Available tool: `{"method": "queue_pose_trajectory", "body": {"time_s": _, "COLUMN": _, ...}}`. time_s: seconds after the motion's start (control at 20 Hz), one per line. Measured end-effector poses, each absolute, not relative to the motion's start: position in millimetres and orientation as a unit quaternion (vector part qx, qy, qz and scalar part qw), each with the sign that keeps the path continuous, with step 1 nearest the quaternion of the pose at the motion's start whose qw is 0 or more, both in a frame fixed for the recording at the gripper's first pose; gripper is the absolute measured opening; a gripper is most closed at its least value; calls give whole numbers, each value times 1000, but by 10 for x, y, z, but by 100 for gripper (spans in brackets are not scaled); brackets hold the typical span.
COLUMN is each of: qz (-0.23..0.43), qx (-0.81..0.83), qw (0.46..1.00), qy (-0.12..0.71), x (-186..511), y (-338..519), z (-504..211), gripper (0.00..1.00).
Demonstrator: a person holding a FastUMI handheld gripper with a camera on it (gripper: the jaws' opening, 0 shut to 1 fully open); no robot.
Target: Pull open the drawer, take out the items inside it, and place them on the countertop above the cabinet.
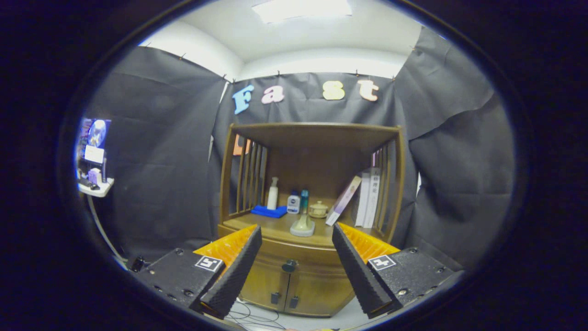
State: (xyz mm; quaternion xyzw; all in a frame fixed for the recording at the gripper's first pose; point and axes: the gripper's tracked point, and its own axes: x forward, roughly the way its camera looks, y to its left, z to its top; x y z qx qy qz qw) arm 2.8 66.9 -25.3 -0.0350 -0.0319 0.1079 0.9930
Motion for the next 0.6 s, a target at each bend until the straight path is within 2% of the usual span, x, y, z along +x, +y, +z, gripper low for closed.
{"method": "queue_pose_trajectory", "body": {"time_s": 0.2, "qz": 92, "qx": -42, "qw": 994, "qy": -41, "x": -298, "y": 463, "z": -33, "gripper": 100}}
{"method": "queue_pose_trajectory", "body": {"time_s": 0.6, "qz": 66, "qx": -34, "qw": 996, "qy": -41, "x": -472, "y": 235, "z": 121, "gripper": 100}}
